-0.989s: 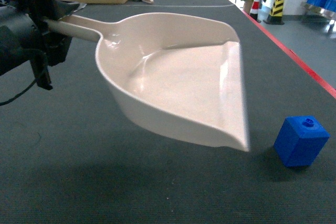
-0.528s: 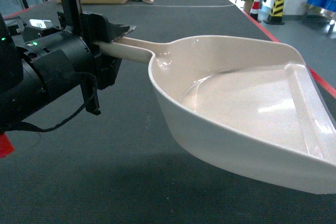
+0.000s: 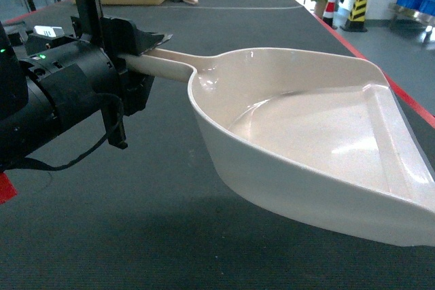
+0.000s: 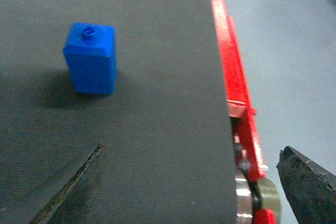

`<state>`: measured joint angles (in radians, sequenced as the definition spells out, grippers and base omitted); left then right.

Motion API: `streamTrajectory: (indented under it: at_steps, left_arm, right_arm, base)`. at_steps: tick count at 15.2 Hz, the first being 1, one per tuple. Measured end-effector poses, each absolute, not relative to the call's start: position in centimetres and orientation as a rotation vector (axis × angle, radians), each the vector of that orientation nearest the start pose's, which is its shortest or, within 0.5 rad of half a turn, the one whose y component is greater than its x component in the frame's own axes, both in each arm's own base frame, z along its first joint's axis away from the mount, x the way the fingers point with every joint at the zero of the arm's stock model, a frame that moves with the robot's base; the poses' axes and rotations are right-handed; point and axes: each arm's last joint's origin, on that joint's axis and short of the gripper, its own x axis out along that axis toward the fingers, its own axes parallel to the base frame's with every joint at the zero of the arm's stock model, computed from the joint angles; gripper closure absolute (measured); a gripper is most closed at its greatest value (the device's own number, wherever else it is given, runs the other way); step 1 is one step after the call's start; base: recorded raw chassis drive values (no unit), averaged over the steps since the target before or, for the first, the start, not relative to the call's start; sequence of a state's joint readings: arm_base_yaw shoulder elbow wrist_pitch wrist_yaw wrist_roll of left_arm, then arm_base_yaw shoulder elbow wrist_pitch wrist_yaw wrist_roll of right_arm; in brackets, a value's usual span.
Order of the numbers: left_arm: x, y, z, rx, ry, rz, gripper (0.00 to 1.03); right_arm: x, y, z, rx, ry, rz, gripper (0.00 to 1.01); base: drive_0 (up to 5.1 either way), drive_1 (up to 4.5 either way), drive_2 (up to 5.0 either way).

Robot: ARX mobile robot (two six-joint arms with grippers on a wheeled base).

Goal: Place part in tray to right shelf

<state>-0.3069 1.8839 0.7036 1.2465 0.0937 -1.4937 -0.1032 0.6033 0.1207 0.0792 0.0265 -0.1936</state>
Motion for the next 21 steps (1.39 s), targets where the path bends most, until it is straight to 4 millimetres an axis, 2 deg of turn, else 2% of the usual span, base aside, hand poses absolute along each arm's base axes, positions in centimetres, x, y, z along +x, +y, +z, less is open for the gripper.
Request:
streamTrajectory:
  at_steps: [3, 4, 7, 8, 9, 10, 11, 12, 14, 15, 17, 19, 21]
  left_arm:
    - [33.0, -10.7, 15.7, -1.479, 0.242, -0.371, 0.91]
    - [33.0, -10.7, 15.8, -1.479, 0.241, -0.372, 0.91]
    - [33.0, -10.7, 15.8, -1.479, 0.242, -0.373, 0.91]
    - [32.9, -10.7, 15.8, -1.479, 0.242, -0.373, 0.91]
    - [33.0, -10.7, 15.8, -1.479, 0.242, -0.373, 0.91]
    - [33.0, -10.7, 15.8, -1.479, 0.242, -0.372, 0.91]
    - [33.0, -10.7, 15.8, -1.479, 0.242, -0.373, 0.91]
    - [33.0, -10.7, 15.8, -1.479, 0.242, -0.372, 0.91]
    - [33.0, -10.7, 15.8, -1.480, 0.241, -0.373, 0.91]
    - [33.0, -10.7, 15.8, -1.479, 0.240, -0.373, 0.91]
    - [33.0, -10.7, 15.8, -1.480, 0.241, -0.372, 0.91]
    - [33.0, -10.7, 15.8, -1.480, 0.239, -0.370, 0.91]
    - [33.0, -10.7, 15.8, -1.480, 0.239, -0.370, 0.91]
  right_arm:
    - [17.5, -3.0, 13.8, -0.214, 0.420, 0.125, 0.03]
    - [20.3, -3.4, 13.3, -0.227, 0.399, 0.217, 0.03]
    - [23.1, -2.7, 11.4, -0.199, 0.470, 0.351, 0.03]
    - [24.0, -2.2, 10.4, -0.191, 0.506, 0.391, 0.03]
    - [27.5, -0.8, 9.4, -0.235, 0.475, 0.438, 0.03]
    - [29.9, 1.3, 7.7, -0.270, 0.477, 0.459, 0.03]
    - [30.9, 2.5, 6.9, -0.289, 0.455, 0.418, 0.19]
    - [30.9, 2.5, 6.9, -0.282, 0.453, 0.400, 0.32]
    - [30.5, 1.9, 7.2, -0.271, 0.455, 0.372, 0.48]
    - [30.1, 1.4, 7.5, -0.268, 0.457, 0.358, 0.52]
    - [28.6, -0.1, 9.1, -0.255, 0.460, 0.317, 0.53]
    - [27.6, -1.5, 12.4, -0.237, 0.397, 0.294, 0.53]
    - [26.9, -1.5, 16.0, -0.229, 0.300, 0.302, 0.53]
  base:
    - [0.0, 0.00, 0.0]
    - [0.0, 0.00, 0.0]
    - [0.0, 0.00, 0.0]
    - [0.0, 0.00, 0.0]
    - [0.0, 0.00, 0.0]
    - [0.0, 0.00, 0.0]
    - [0.0, 0.00, 0.0]
    - [0.0, 0.00, 0.0]
    - [0.0, 0.00, 0.0]
    - [0.0, 0.00, 0.0]
    - [0.0, 0.00, 0.0]
    - [0.0, 0.00, 0.0]
    - [0.0, 0.00, 0.0]
